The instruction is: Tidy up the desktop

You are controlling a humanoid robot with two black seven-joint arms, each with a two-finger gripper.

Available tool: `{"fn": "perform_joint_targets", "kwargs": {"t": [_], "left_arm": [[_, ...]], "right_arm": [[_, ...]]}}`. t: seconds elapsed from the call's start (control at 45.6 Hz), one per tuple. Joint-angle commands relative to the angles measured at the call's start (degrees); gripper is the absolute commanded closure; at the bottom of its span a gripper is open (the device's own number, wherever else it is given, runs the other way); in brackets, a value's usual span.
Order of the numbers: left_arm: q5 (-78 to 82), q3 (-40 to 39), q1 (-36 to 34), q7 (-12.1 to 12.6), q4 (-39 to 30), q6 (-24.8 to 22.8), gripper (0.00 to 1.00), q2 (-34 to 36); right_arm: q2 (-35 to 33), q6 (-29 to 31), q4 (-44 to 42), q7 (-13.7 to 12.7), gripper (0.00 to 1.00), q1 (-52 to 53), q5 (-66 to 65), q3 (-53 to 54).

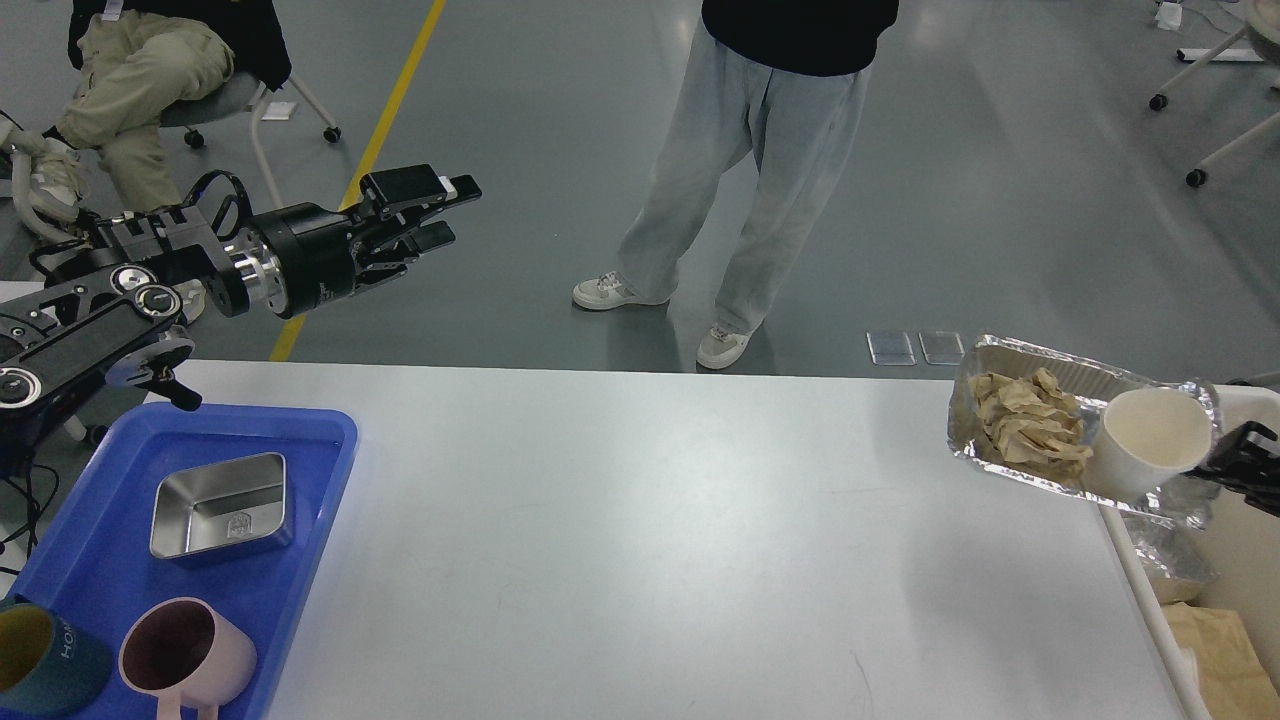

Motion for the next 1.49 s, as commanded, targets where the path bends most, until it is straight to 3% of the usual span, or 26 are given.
{"fn": "perform_joint_targets", "kwargs": {"t": [0.0,0.505,1.119,1.47], "left_arm": [[-1.5,-1.2,2.6,0.0,0.0,1.3,0.28,-0.1],[-3.2,-2.5,5.1,0.0,0.0,2.0,0.28,0.1],[-8.7,-3.1,9.6,0.0,0.1,4.4,0.28,3.2],[-11.3,-3.4,10.9,-0.5,0.2,4.5,0.28,5.8]], "right_arm": [[-2.4,0.5,-1.8,0.0,1.0,-2.7,3.2,0.0],[-2.0,3.2,-7.4,-0.2,1.0,-15.3,27.5,0.5],[9.1,2.9,-11.6,-1.6,1.0,-30.6,60.7,1.3],[11.6,1.1,-15.1,-6.2,1.0,-39.2,68.1,11.2]]}}
